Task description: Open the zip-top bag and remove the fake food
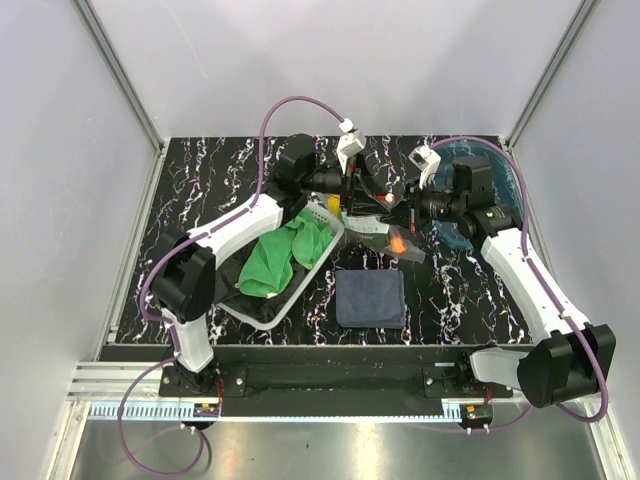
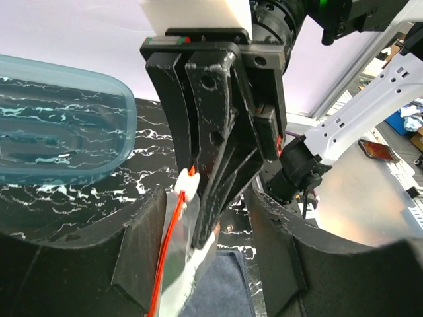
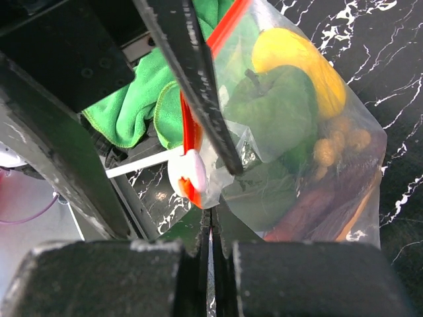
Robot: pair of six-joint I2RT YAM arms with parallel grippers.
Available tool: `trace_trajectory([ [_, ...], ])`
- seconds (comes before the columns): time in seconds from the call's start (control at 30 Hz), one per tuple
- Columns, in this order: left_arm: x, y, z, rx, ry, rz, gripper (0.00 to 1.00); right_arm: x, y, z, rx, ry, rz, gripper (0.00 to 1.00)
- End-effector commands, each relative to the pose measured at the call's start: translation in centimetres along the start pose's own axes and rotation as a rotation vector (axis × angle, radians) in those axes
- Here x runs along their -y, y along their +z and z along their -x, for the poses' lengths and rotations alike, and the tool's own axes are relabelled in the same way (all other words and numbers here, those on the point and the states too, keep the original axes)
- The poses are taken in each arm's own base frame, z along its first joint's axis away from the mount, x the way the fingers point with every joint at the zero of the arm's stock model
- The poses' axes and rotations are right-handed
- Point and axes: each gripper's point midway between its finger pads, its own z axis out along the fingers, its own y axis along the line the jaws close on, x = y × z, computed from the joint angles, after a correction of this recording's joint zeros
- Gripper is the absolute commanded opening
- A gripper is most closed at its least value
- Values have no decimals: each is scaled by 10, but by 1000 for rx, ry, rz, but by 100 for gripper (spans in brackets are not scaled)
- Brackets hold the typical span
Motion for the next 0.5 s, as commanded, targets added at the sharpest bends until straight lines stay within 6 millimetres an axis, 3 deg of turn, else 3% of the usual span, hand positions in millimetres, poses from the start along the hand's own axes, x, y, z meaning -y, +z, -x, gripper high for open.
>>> trace_trajectory([
  [0.0,1,8,20,29,69,-34,56,-15,-9,10,42,-55,46,0],
  [0.07,5,10,24,40,61,-65,52,-16,-10,10,44,-59,46,0],
  [0.13,7,10,25,46,62,-78,39,-16,-10,11,46,-63,45,0],
  [0.2,7,10,23,43,58,-80,37,-16,-11,10,45,-63,42,0],
  [0.47,10,6,20,16,75,-70,6,-14,-12,8,46,-71,26,0],
])
